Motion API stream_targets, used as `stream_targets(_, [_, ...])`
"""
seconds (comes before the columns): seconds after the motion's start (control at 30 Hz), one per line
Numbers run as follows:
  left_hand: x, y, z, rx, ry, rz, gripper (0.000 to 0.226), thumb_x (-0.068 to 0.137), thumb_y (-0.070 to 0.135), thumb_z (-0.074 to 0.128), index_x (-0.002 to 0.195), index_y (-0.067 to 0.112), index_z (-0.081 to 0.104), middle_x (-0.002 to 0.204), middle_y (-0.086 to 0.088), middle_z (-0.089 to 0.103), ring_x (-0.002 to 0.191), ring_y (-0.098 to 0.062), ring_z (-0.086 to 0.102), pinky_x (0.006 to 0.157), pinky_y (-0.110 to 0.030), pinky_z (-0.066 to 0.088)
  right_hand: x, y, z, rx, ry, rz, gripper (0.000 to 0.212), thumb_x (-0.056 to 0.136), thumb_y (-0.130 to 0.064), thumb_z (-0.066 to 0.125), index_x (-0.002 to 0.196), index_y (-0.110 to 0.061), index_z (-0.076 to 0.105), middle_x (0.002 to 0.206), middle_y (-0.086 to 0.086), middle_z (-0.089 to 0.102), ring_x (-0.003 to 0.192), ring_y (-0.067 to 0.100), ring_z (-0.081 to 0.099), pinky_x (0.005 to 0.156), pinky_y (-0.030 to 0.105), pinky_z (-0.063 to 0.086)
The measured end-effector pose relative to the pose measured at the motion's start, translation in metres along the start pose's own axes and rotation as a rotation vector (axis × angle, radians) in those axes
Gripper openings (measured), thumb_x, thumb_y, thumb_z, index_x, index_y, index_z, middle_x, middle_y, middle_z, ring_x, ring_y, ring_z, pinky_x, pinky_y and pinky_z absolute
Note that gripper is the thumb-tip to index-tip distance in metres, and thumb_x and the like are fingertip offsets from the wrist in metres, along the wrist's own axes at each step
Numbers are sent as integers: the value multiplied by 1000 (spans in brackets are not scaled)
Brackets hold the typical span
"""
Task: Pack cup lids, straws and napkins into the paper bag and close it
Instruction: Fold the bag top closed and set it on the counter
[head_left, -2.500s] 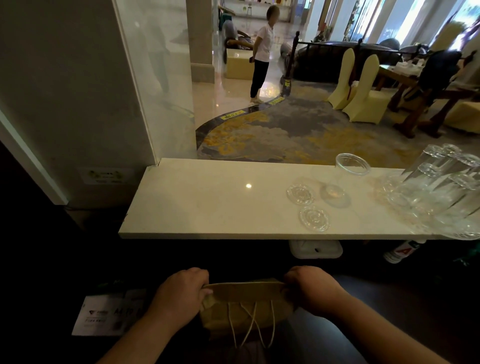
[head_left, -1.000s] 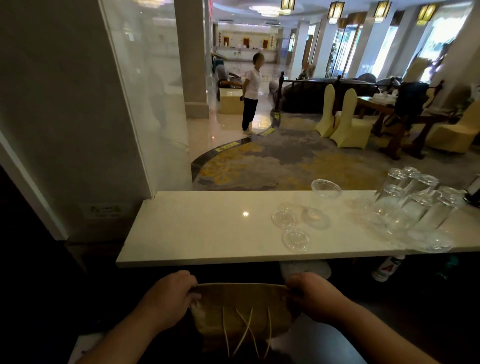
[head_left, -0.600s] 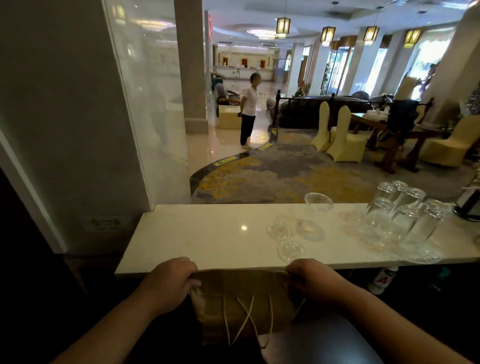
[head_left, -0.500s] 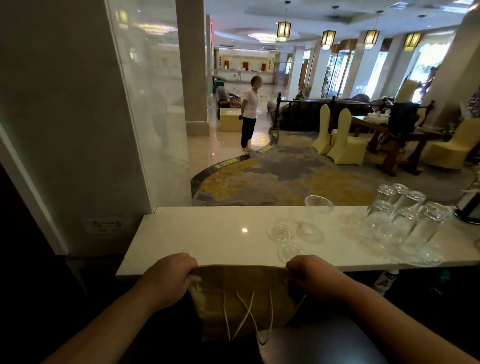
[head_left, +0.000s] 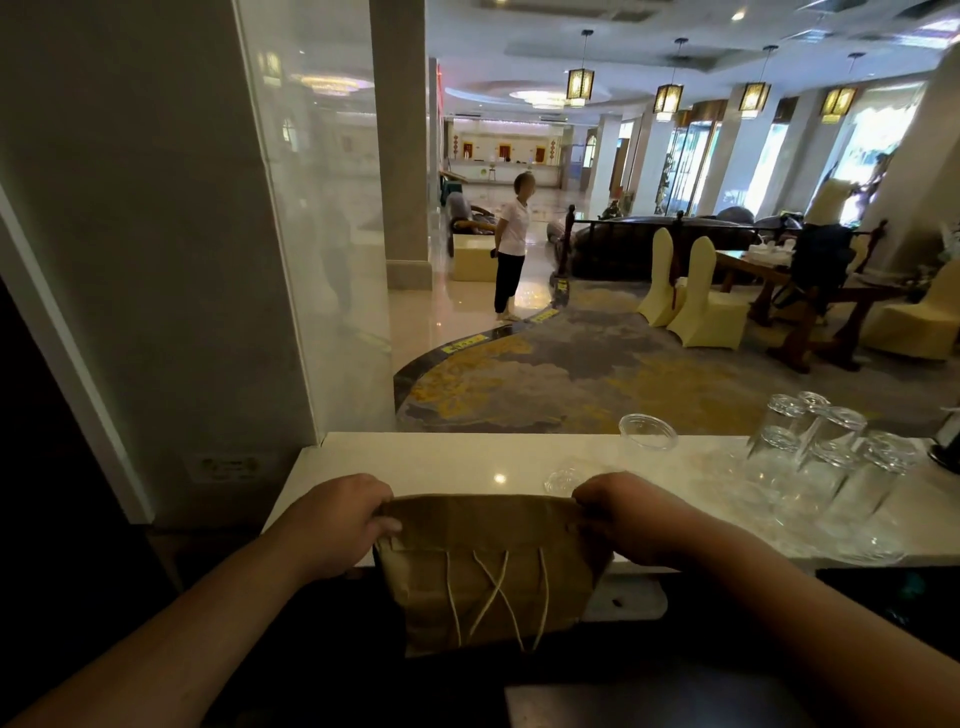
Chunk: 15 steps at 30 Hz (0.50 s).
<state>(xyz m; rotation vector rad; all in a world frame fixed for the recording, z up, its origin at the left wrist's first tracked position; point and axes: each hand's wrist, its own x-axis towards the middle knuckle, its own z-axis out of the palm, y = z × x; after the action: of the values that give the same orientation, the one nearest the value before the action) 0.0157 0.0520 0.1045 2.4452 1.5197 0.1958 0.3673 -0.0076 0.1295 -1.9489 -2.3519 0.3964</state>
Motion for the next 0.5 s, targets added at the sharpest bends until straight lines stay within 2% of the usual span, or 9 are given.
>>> stream_targets(0.13, [8,2,-15,13,17,-16,36,101,39,66,72,37,43,86,10,49,87,-15,52,74,-31,40,8,-5,-15,-11,12,-2,19,94,-31,63,76,-25,62,83,-4,64,80,16,62,75,34,53])
stream_targets(0.3, [21,-1,-31,4,30,-24,27,101,40,66,79,34,51,88,8,51,83,-14,52,72,-31,40,19,-6,-29,-2,25,-1,20,96,-30,62,79,-21,64,81,-3,64,77,15,61,72,31,50])
stream_targets(0.4, [29,-3,-35,-9,37,-20,15,101,39,66,90,29,61,92,7,56,84,-14,55,73,-33,46,27,-7,-37,12,20,14,18,96,-31,62,81,-23,64,81,-3,64,78,16,63,72,32,51])
stream_targets(0.5, [40,-8,-38,-14,46,-27,16,100,39,67,88,31,61,94,4,59,85,-15,58,76,-37,53,36,-8,-42,-6,9,20,16,97,-32,61,88,-21,66,84,-1,64,80,16,63,73,32,52])
